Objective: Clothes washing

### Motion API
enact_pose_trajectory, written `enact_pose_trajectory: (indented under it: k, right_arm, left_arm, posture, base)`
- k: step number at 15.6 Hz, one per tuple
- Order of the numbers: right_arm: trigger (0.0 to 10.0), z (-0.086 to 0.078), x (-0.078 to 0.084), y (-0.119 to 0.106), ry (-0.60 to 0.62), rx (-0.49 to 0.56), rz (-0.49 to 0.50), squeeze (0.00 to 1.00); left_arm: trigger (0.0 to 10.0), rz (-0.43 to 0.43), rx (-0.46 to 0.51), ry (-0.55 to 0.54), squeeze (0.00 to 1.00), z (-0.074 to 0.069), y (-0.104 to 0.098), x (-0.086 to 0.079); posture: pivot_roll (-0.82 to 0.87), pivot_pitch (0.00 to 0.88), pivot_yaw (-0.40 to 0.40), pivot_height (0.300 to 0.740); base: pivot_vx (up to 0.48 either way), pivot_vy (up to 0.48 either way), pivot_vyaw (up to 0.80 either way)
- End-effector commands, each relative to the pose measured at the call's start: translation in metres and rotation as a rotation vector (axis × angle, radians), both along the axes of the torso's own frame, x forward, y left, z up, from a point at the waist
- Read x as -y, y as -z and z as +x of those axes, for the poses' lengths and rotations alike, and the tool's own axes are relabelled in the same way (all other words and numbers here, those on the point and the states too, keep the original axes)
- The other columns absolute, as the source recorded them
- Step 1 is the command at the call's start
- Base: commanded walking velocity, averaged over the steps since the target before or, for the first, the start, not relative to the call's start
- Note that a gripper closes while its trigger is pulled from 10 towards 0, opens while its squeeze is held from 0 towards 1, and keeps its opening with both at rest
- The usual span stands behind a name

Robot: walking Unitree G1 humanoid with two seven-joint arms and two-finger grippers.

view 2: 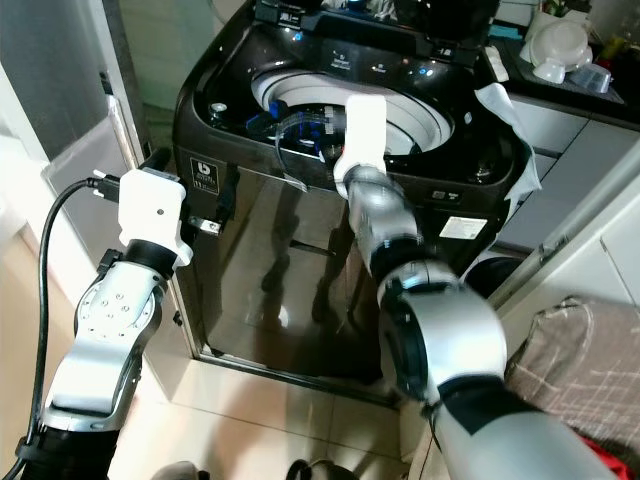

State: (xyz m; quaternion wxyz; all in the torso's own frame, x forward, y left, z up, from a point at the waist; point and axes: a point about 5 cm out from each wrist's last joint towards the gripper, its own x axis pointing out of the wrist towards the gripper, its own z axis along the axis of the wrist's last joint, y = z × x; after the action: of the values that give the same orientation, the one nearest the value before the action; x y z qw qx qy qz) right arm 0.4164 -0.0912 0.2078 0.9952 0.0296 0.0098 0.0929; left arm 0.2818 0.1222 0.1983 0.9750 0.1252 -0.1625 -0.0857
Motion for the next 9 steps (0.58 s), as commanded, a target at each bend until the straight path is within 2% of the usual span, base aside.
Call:
enact_pose_trajectory:
  k: [1,6,9]
  right_arm:
    - [10.0,0.003,0.008,-0.008,0.017,-0.002,0.007,0.0]
    - [10.0,0.006,0.006,-0.014,0.024,-0.048,-0.013,0.0]
    - [10.0,0.006,-0.001,-0.02,-0.003,-0.052,-0.033,0.0]
  left_arm:
    - [10.0,-0.006,0.022,0.0,0.0,-0.006,-0.005,0.005]
    - [10.0,-0.053,0.036,-0.064,0.0,-0.018,-0.008,0.003]
    - [10.0,-0.065,0.025,-0.108,0.0,-0.026,-0.006,0.002]
  posture:
    - [0.18,0.0,-0.203,0.74]
    - [0.21,0.05,-0.272,0.74]
    - [0.23,0.084,-0.307,0.74]
  base:
    - [0.0,0.0,0.0]
    - [0.0,0.0,0.0]
    - [0.0,0.0,0.0]
